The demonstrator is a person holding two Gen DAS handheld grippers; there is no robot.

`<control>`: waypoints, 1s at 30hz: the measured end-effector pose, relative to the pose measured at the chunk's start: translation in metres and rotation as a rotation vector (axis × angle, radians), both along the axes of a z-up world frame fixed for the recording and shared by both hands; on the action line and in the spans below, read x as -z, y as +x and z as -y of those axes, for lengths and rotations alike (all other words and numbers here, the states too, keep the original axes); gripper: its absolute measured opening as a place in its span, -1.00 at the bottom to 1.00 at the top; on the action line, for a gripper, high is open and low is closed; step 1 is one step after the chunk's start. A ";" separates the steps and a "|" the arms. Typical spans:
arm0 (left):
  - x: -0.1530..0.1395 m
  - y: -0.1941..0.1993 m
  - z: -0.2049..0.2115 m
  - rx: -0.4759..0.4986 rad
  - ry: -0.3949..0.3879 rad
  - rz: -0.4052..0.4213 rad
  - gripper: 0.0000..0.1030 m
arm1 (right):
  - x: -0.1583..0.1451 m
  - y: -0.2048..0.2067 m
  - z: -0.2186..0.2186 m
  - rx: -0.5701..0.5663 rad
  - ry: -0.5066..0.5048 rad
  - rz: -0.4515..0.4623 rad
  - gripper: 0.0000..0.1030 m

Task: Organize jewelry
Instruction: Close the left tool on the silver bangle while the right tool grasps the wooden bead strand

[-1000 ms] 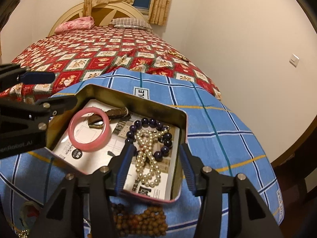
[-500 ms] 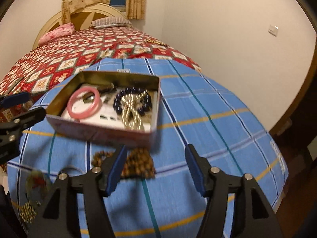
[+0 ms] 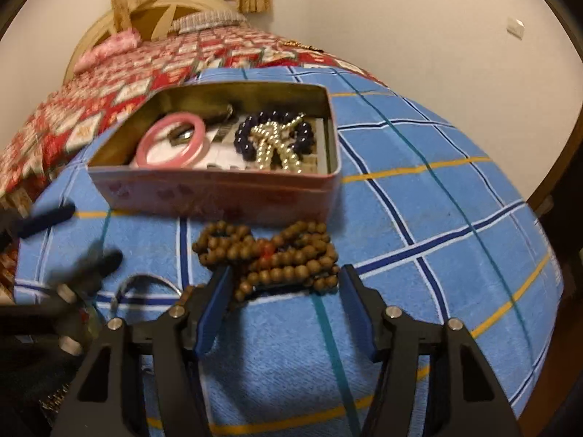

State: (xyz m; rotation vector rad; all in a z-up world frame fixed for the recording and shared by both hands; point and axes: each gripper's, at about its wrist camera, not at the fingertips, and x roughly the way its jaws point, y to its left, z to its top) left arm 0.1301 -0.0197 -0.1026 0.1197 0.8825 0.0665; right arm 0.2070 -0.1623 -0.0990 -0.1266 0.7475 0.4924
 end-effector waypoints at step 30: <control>-0.014 -0.005 0.008 0.092 -0.068 0.006 -0.95 | -0.005 -0.019 0.040 0.033 0.019 0.052 -0.60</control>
